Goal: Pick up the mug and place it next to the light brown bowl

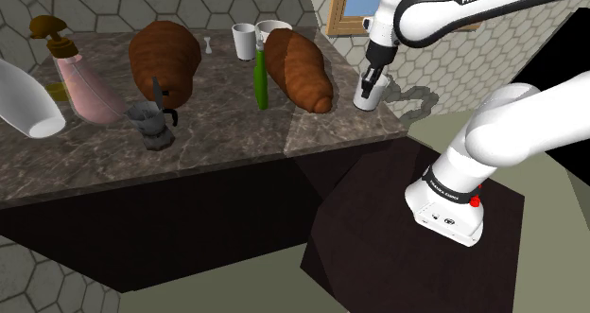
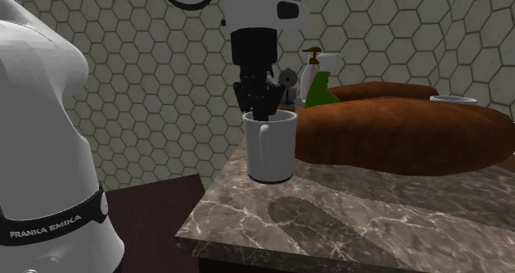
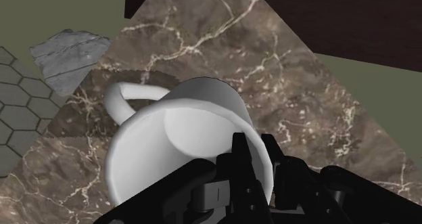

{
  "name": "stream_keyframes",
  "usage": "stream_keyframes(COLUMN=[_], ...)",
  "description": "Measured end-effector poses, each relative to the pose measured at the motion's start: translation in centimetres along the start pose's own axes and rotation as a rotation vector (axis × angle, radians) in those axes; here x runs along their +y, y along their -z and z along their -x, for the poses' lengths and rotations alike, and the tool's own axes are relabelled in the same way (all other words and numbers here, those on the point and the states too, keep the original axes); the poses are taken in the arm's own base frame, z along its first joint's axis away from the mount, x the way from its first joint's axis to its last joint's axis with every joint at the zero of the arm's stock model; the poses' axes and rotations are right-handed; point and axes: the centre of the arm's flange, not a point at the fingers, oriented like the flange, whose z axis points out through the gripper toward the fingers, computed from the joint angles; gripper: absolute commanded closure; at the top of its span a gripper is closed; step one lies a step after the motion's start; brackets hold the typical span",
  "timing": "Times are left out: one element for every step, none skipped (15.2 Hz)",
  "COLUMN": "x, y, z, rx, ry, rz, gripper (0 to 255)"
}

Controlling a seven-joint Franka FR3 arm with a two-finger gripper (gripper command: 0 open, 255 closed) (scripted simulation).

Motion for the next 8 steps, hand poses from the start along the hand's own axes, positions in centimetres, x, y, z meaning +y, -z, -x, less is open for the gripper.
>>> stream_keyframes(x=[0.1, 0.2, 0.2, 0.4, 0.3, 0.3, 0.3, 0.4], y=[0.6, 1.0, 1.6, 2.2, 2.6, 3.2, 3.7, 4.2], z=[-0.1, 0.0, 0.0, 0.1, 0.2, 0.0, 0.0, 0.0], rx=[0.000, 0.000, 0.000, 0.000, 0.000, 0.000, 0.000, 0.000], ry=[0.000, 0.000, 0.000, 0.000, 0.000, 0.000, 0.000, 0.000], rz=[0.000, 0.000, 0.000, 0.000, 0.000, 0.000, 0.000, 0.000], gripper=[255, 255, 255, 255, 255, 255, 255, 255])
